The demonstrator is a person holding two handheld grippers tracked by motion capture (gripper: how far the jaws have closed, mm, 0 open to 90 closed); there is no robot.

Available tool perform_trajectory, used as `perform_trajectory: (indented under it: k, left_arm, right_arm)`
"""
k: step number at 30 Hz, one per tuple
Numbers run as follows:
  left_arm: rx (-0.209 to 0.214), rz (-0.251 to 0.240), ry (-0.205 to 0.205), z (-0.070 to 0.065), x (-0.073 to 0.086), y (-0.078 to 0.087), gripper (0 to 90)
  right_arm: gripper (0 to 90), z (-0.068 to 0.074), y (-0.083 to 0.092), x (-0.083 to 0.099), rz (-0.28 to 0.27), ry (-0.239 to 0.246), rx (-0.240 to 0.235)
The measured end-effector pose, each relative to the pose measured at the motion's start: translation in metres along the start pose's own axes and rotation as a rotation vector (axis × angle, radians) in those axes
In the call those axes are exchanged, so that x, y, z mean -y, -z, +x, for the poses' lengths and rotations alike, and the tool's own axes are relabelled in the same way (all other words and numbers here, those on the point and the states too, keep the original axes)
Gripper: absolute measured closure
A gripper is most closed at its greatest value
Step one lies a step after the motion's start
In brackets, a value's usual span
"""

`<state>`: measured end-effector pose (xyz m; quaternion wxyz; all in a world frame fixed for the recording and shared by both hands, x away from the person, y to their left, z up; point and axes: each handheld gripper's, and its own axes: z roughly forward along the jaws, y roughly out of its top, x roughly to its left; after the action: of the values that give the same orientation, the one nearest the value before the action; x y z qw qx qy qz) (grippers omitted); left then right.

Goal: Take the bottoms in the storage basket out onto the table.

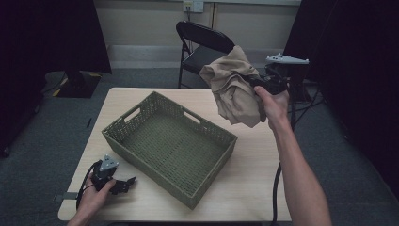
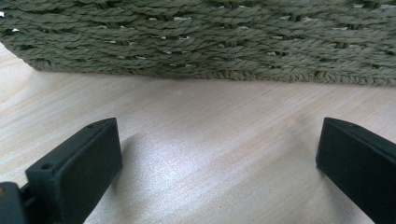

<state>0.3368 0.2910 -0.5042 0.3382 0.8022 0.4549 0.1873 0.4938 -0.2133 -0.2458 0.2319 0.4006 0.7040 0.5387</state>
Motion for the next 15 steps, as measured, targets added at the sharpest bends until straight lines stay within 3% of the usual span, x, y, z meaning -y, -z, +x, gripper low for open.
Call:
perform_trajectory:
  k: [8, 15]
  left_arm:
    - [0.000, 0.001, -0.002, 0.000, 0.000, 0.000, 0.0]
    - [0.000, 0.001, -0.002, 0.000, 0.000, 0.000, 0.0]
  right_arm:
    - [84.3, -0.026, 0.001, 0.011, 0.015, -0.014, 0.065]
    - [84.3, -0.040, -0.009, 0.029, 0.053, -0.026, 0.083]
